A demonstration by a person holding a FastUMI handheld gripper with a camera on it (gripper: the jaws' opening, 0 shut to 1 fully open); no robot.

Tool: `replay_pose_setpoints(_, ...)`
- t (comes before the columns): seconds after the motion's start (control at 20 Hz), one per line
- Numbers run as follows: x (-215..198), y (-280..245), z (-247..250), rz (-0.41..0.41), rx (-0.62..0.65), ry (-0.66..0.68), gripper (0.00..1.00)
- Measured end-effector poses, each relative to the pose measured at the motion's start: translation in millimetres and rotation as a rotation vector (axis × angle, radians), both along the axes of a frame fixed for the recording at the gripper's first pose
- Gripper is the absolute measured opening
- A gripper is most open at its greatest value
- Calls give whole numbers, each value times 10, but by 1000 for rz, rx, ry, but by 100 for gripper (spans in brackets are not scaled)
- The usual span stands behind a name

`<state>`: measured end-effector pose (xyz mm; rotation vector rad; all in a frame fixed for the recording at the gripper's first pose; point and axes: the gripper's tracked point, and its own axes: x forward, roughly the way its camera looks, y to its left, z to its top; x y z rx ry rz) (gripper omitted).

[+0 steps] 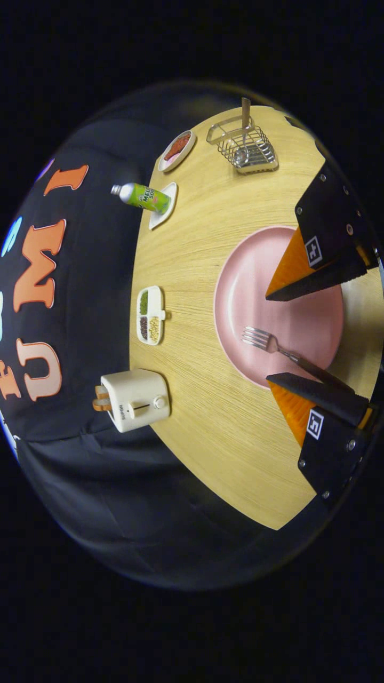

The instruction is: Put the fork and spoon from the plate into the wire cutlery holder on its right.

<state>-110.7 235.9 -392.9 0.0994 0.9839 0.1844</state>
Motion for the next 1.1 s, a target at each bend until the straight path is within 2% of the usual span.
replay_pose_setpoints(0.15,-122,85,-199,26,-5,64,79)
replay_pose_setpoints(0.25,-170,83,-293,32,-17,94,73)
replay_pose_setpoints(0.35,-184,42,-331,34,-30,111,64)
replay_pose_setpoints(0.5,-264,16,-425,75,-51,162,43)
replay_pose_setpoints(0.55,-208,12,-401,83,-55,135,38)
replay_pose_setpoints(0.7,-203,-36,-412,91,-63,154,14)
replay_pose_setpoints(0.9,-186,-86,-412,67,-61,158,6)
replay_pose_setpoints(1.1,-62,-186,-237,41,-26,109,5)
